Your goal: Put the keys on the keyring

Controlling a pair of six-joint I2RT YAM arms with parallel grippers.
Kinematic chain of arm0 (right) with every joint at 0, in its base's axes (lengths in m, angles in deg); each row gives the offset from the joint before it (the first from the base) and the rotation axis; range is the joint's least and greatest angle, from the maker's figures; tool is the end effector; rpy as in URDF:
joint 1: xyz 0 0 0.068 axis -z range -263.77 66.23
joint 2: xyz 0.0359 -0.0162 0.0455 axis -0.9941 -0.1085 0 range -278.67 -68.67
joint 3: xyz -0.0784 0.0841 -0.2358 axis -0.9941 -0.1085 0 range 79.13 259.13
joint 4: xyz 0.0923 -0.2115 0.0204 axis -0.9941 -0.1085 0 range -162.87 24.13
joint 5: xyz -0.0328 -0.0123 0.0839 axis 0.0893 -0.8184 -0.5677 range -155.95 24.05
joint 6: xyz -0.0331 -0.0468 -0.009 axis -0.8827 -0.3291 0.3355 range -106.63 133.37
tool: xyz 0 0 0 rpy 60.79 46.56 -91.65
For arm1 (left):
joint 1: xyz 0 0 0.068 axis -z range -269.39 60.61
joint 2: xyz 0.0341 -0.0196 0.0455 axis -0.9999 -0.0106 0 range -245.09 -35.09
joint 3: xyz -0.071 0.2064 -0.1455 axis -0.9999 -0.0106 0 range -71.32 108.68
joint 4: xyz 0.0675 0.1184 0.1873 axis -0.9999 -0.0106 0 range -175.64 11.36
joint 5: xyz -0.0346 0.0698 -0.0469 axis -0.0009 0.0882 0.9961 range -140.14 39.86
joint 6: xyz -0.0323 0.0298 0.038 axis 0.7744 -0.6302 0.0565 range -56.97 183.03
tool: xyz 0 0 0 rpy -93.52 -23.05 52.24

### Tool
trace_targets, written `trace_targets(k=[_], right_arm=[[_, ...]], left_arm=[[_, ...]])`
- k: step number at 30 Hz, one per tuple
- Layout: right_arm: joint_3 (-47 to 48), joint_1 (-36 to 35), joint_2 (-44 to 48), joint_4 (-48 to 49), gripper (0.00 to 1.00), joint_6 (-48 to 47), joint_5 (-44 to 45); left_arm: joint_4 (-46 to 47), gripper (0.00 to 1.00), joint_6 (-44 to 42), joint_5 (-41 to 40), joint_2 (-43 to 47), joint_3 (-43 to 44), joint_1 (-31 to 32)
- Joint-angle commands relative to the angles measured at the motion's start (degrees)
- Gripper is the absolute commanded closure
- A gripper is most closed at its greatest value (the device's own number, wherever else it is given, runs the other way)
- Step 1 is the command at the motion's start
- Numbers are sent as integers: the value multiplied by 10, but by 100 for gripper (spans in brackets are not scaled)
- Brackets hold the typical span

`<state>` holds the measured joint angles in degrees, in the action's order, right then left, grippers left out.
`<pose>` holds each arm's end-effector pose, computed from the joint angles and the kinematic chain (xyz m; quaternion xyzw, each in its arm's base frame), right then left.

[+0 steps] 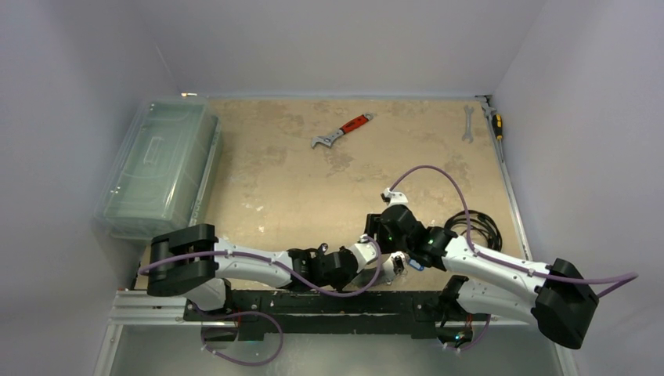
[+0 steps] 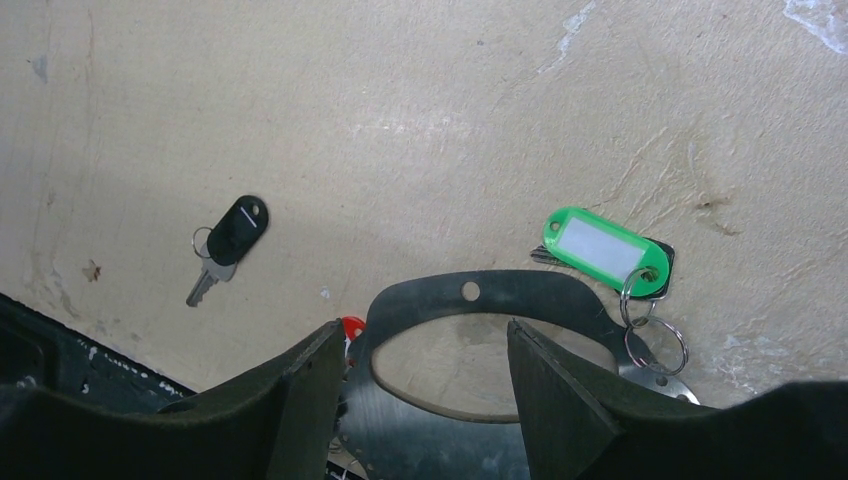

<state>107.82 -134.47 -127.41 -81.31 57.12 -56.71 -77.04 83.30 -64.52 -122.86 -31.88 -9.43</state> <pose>0.1215 0.1379 0.1933 -0.0254 0.9226 0.2265 0.3111 0.0581 -0.2689 0.1640 0.4189 0.8229 -0.2062 0.3238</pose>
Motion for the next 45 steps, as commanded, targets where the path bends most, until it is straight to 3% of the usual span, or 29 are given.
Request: trace_targets(k=[1,7,22,33,45], right_arm=[[1,1,12,3,37,-7,1],[9,1,40,-9,37,-6,22],[4,1,210,0,40,-37,80],[6,1,309,64,41,-103,23],[-10,1,356,208,43,-175,-91]], left_arm=[[6,100,-15,3,-9,20,3],[4,100,-21,29,17,25,3],[25,100,-48,67,134,14,-21],[99,100,-80,82,233,-7,-64],[168,100,-139,104,302,-9,-106]])
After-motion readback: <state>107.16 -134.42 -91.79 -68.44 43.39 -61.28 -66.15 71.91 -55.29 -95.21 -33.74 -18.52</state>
